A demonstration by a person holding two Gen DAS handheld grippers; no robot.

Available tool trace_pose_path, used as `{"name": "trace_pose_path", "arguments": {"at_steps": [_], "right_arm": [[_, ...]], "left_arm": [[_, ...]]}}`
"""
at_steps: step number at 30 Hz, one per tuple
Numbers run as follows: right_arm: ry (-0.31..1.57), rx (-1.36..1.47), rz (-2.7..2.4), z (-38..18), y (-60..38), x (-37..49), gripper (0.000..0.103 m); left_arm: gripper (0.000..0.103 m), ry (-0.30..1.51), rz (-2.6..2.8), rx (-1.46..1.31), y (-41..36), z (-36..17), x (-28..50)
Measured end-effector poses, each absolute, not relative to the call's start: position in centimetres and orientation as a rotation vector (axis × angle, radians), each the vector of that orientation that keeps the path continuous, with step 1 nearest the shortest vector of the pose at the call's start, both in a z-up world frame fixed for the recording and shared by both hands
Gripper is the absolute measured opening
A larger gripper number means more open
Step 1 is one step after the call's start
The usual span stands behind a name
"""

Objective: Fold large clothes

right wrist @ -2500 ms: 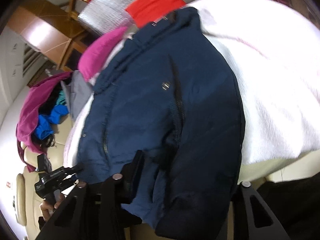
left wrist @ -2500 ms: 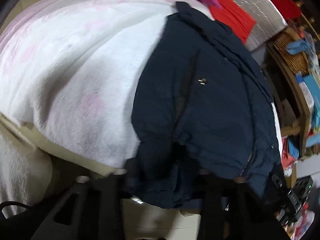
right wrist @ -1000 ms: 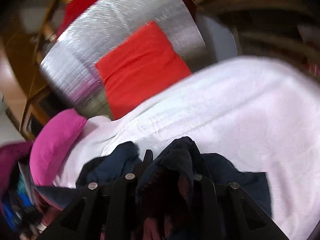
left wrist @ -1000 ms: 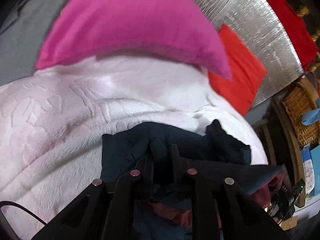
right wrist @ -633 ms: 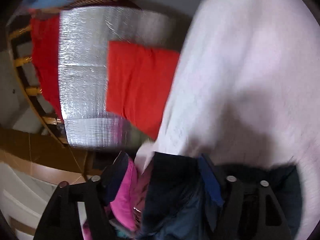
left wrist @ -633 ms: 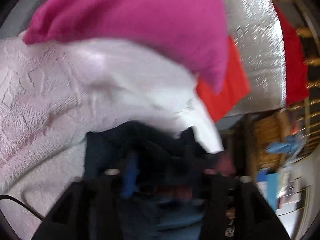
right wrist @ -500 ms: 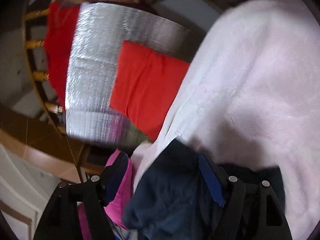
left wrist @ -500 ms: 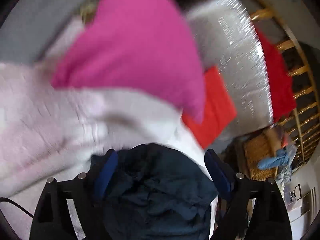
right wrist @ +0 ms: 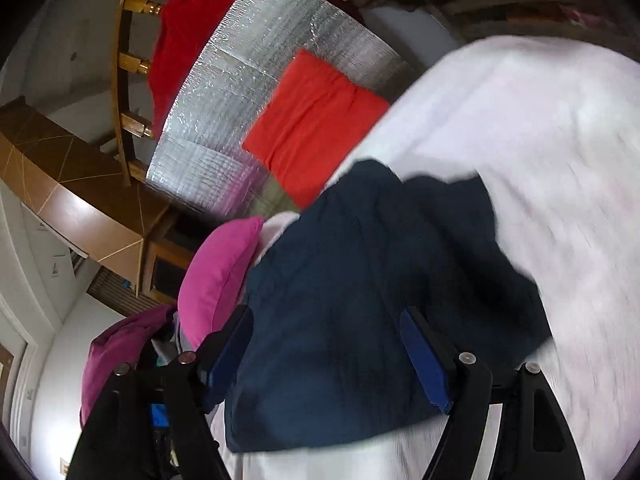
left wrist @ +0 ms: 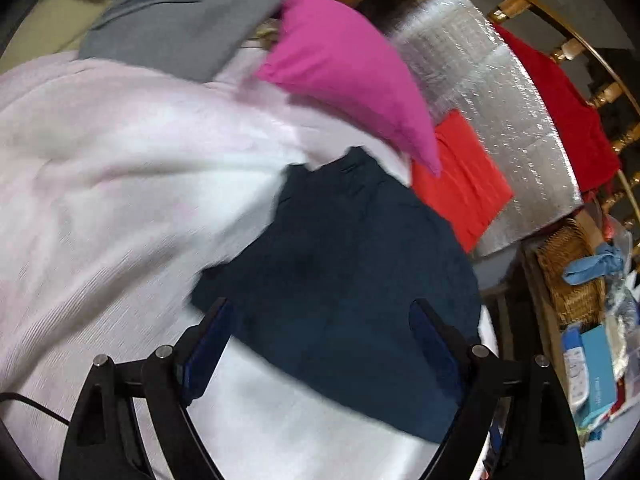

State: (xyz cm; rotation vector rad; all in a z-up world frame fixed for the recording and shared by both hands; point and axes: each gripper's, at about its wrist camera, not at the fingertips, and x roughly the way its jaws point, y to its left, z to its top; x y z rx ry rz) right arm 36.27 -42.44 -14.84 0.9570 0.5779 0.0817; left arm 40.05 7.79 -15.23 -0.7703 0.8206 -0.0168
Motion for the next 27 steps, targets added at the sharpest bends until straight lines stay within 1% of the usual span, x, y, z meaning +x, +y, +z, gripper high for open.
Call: {"name": "trace_pose_path", "arguments": {"at_steps": [2,6,12,16,18,21,25,27], "right_arm": [[0.595,0.984,0.055,-15.8,-42.1,34.3,0.081],[0.658,1.014,0.013,-17.8,-41.4,32.6,0.081],[0.716,1.169,-0.042,-21.3,-42.2,33.5,0.084],[0.73,1.263,-0.067,-23.3,-42.5,35.9,0.084],[0.711,1.255,-0.062,-23.7,-42.5,36.9,0.084],[0.664,1.232,-0.042,-23.6,-42.6,38.2,0.09],[0.668,1.14,-0.042,-23.1,-42.2,40.3,0.092],[0.678,1.113,-0.03,-23.0,-42.0,40.8,0.099]], "left_arm": [[0.089,0.848,0.024,-0.807,8.6,-16.1,38.9],[0.089,0.919,0.041,-0.825,9.1,-18.0,39.5],[0.089,0.978,0.069,-0.878,9.9,-20.7,41.2],[0.089,0.951,0.059,-0.912,9.6,-21.1,42.2],[0.089,0.952,0.019,-0.934,9.1,-21.3,43.1],[0.089,0.946,-0.01,-0.971,8.8,-21.4,44.0],[0.089,0.924,0.011,-0.94,8.3,-21.2,44.9],[0.089,0.911,0.019,-0.929,8.1,-21.0,45.2]]}}
